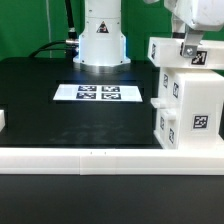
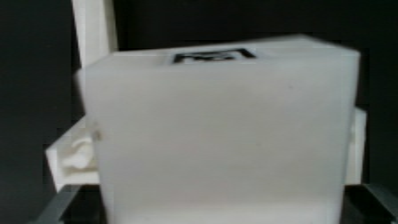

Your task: Assemble cabinet

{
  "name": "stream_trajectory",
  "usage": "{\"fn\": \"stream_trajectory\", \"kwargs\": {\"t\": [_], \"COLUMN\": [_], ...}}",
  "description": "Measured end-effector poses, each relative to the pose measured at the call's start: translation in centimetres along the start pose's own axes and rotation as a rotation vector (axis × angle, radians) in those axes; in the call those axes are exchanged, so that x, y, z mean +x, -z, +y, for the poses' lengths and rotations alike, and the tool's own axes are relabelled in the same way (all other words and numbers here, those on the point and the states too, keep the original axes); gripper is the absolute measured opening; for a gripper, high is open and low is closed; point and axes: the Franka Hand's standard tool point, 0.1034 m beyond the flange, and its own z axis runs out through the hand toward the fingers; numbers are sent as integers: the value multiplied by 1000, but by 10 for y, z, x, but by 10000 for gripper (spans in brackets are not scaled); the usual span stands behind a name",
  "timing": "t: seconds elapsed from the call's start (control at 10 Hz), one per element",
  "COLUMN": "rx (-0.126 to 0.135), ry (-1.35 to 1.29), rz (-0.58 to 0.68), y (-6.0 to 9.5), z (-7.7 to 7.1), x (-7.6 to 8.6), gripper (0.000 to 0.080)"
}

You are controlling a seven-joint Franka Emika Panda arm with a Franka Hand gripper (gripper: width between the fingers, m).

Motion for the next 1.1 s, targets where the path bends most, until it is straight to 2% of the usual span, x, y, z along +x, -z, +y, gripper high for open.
{"fn": "stream_trajectory", "kwargs": {"t": [0.4, 0.6, 0.8, 0.9, 1.1], "rx": [2, 14, 19, 19, 14], "ry": [-52, -310, -437, -657, -881], "rz": [0, -2, -4, -3, 0], "y": [0, 0, 0, 1, 2], "z": [0, -3, -5, -6, -6], "x": [0, 1, 2, 4, 6], "gripper": [561, 561, 561, 561, 563]}}
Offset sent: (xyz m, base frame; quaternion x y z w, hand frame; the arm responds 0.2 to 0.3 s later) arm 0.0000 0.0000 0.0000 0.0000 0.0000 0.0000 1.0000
